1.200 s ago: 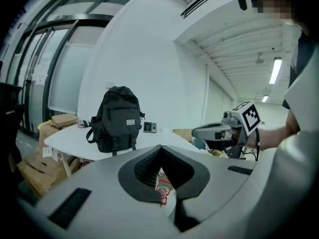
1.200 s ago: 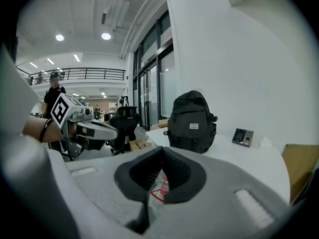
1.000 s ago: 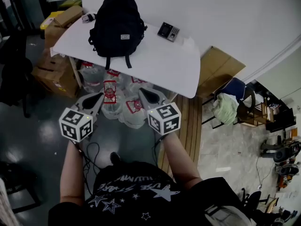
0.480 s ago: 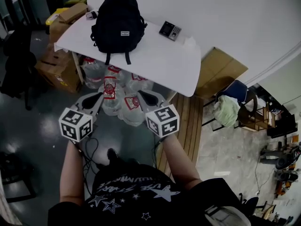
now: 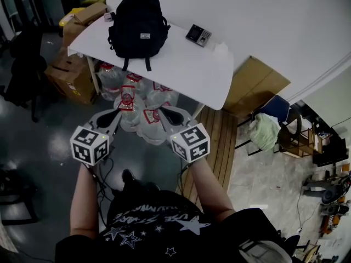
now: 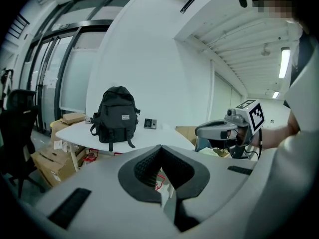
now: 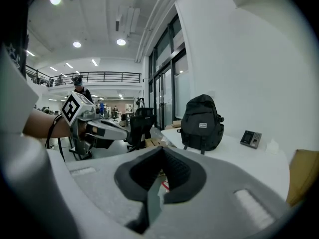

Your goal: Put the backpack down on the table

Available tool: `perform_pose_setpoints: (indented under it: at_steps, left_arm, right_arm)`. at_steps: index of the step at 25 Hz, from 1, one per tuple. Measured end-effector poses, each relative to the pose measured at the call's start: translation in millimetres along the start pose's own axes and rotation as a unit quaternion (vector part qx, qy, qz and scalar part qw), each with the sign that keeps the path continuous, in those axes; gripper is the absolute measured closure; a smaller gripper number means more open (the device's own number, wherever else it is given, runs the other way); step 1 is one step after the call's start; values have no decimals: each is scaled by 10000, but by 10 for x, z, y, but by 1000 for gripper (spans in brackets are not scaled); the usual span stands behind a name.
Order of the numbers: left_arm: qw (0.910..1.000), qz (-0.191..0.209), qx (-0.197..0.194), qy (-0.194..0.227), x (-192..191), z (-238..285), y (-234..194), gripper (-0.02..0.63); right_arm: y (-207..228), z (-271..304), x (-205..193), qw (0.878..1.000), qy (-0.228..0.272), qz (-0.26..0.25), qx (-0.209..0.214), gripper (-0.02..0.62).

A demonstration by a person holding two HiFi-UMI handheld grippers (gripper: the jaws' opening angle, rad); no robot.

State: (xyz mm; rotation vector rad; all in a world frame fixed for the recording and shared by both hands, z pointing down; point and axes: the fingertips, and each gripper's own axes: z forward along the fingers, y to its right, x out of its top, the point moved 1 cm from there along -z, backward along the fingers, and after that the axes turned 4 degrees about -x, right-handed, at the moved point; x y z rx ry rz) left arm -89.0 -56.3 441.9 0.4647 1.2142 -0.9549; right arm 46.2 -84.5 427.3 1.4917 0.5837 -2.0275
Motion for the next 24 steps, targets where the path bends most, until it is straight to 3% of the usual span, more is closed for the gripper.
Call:
perform_pose_setpoints:
  at_steps: [10, 24]
  left_arm:
    - [9998, -103, 145, 107, -116, -155, 434, 600]
    - [9985, -331, 417, 119, -415, -418, 605, 600]
  right_arm:
    - [-66, -425, -131, 9998, -91, -159, 77, 595]
    - [-205, -610, -347, 9993, -204, -249, 172, 595]
